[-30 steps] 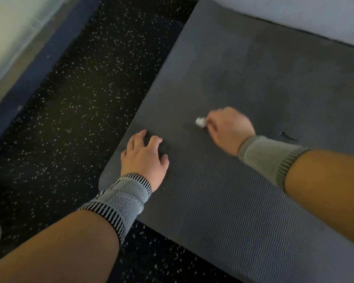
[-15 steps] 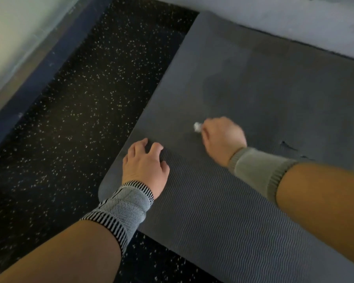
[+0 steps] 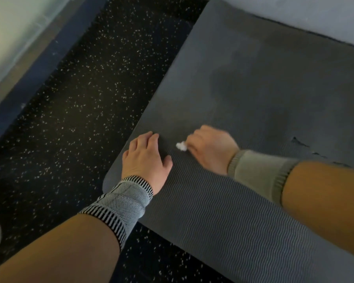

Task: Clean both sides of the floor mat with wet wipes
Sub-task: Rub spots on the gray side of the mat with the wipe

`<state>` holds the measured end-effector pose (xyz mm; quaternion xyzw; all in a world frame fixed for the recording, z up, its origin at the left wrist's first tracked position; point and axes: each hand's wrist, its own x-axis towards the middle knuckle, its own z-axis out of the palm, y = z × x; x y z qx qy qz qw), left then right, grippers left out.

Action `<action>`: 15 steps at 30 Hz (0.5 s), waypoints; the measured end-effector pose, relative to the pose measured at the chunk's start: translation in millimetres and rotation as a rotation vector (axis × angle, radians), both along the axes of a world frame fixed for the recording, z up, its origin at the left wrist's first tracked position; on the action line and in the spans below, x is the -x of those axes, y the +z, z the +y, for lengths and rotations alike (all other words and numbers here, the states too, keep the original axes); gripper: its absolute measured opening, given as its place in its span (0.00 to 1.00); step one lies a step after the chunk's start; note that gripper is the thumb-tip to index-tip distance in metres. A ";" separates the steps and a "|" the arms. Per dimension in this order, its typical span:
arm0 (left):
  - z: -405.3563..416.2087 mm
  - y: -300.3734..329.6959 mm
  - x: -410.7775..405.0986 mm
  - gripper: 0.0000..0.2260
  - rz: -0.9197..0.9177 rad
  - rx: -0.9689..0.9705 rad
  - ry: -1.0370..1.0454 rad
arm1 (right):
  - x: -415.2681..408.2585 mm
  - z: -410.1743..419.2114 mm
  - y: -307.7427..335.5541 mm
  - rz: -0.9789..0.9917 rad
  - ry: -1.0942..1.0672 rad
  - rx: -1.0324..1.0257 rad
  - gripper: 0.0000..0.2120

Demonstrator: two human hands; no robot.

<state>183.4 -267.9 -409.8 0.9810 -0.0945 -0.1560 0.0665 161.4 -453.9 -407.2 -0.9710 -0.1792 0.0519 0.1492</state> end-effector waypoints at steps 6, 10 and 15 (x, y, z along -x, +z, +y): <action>5.5 -0.2 -5.4 0.24 -0.026 0.029 -0.014 | -48.3 -30.2 -3.5 -0.048 -0.515 0.040 0.07; 10.5 -4.0 -2.8 0.24 -0.005 0.034 -0.003 | -0.4 14.4 2.3 -0.023 -0.051 -0.064 0.02; 13.1 -6.1 -2.0 0.23 0.025 0.036 0.031 | -61.4 -38.2 -5.5 -0.069 -0.511 0.046 0.08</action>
